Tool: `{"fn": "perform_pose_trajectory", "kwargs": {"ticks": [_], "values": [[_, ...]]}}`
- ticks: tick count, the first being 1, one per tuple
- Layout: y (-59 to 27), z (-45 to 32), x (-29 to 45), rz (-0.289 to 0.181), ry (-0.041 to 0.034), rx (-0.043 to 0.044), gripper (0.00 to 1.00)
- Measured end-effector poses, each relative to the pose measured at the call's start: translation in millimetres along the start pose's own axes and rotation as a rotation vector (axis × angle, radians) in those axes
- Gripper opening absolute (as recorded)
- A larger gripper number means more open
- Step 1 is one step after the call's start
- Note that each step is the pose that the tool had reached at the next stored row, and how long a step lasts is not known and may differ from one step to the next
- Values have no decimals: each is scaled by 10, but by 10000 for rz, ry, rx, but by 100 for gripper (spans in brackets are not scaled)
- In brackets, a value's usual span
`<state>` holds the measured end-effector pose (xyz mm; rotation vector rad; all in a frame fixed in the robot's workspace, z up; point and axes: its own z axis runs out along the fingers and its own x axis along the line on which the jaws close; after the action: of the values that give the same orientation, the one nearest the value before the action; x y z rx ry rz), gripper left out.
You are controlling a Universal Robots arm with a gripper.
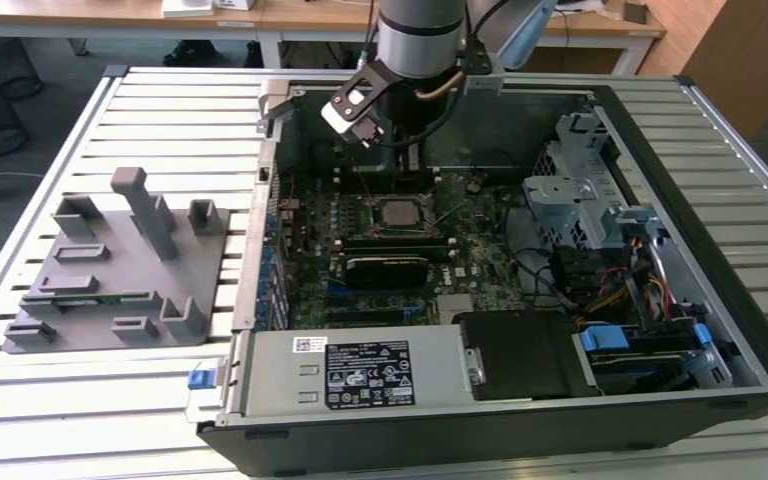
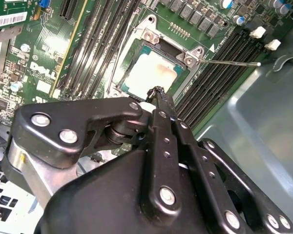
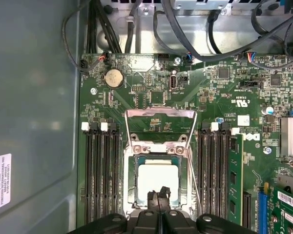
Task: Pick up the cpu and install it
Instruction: 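Close the cpu cover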
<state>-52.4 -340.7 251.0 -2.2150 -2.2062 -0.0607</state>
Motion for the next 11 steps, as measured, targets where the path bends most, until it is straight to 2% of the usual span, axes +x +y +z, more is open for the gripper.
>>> {"fn": "perform_pose_trajectory", "kwargs": {"ticks": [8, 11], "values": [[2, -93, 4, 0, 1, -5, 11], [13, -96, 4, 0, 2, -6, 11]]}}
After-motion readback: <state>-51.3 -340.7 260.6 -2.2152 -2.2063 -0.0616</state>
